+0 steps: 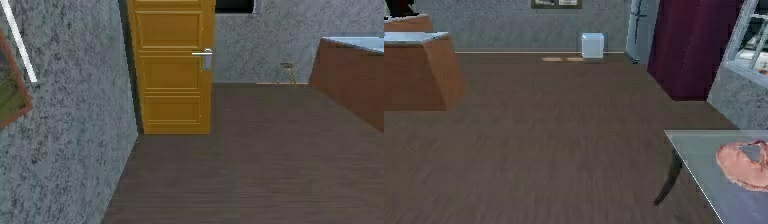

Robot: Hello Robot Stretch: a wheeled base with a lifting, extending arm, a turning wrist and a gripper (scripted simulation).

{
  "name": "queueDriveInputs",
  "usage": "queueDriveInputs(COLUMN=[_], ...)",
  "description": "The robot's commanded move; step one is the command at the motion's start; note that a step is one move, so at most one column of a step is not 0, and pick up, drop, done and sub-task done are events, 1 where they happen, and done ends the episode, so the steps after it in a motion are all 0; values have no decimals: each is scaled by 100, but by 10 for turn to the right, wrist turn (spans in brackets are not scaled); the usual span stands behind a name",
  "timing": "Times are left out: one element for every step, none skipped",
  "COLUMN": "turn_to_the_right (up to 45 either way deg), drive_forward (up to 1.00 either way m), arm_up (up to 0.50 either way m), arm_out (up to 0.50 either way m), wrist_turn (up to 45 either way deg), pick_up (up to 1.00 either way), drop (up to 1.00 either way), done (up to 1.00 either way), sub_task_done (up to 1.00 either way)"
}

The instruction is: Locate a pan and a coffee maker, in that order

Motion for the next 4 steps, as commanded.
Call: queueDriveInputs(turn_to_the_right=[450,240,0,0], drive_forward=[0,0,100,100], arm_up=[0,0,0,0], arm_out=[0,0,0,0], wrist_turn=[0,0,0,0], pick_up=[0,0,0,0], drop=[0,0,0,0], done=[0,0,0,0], sub_task_done=[0,0,0,0])
